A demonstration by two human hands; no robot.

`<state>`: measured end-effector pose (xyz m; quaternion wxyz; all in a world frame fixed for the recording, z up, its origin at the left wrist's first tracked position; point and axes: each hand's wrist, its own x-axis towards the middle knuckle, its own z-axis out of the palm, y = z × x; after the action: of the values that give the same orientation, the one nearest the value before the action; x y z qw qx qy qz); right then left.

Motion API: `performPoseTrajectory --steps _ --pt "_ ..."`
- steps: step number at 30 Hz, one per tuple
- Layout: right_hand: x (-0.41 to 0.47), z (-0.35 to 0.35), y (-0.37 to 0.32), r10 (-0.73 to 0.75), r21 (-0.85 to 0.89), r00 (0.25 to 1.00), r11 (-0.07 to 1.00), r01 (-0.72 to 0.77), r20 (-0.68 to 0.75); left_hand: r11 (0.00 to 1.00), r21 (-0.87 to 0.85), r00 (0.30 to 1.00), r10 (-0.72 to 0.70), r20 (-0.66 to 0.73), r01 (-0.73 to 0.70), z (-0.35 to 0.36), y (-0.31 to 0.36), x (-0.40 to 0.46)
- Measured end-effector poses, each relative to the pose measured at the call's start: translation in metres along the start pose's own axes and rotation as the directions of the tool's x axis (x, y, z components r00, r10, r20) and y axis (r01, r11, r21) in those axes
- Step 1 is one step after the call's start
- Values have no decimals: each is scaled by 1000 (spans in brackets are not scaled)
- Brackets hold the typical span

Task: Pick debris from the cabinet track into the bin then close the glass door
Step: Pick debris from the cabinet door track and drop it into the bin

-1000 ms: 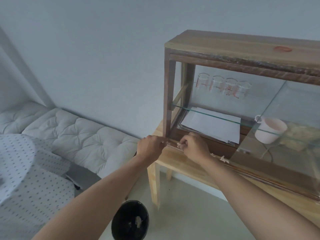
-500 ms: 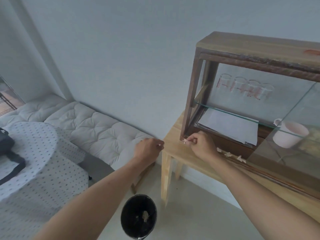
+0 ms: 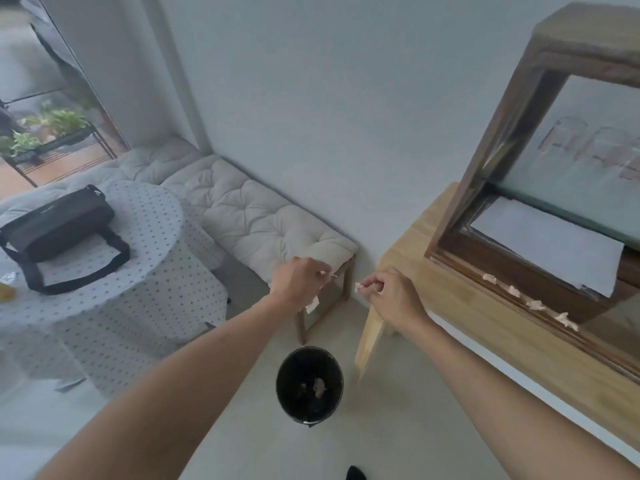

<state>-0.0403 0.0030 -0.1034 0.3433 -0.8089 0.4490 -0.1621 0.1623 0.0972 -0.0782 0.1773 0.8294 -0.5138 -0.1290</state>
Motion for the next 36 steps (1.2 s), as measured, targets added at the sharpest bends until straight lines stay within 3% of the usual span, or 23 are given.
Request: performPoseTrajectory --steps 7,13,23,30,36 --pt "5 62 5 20 -19 992 1000 -18 127 982 -5 981 -190 44 191 19 -62 -13" --pt "15 119 30 59 -45 978 998 -52 198 976 34 971 -218 101 216 67 -109 -14" --pt "31 249 129 148 -82 950 988 -130 276 952 -26 933 -292 213 304 208 -187 -4" --pt "19 349 211 231 -167 916 969 -184 327 932 21 885 -351 307 362 324 -258 -16" --pt "15 402 239 237 -228 921 959 -170 308 904 32 840 -410 354 427 381 -288 -27"
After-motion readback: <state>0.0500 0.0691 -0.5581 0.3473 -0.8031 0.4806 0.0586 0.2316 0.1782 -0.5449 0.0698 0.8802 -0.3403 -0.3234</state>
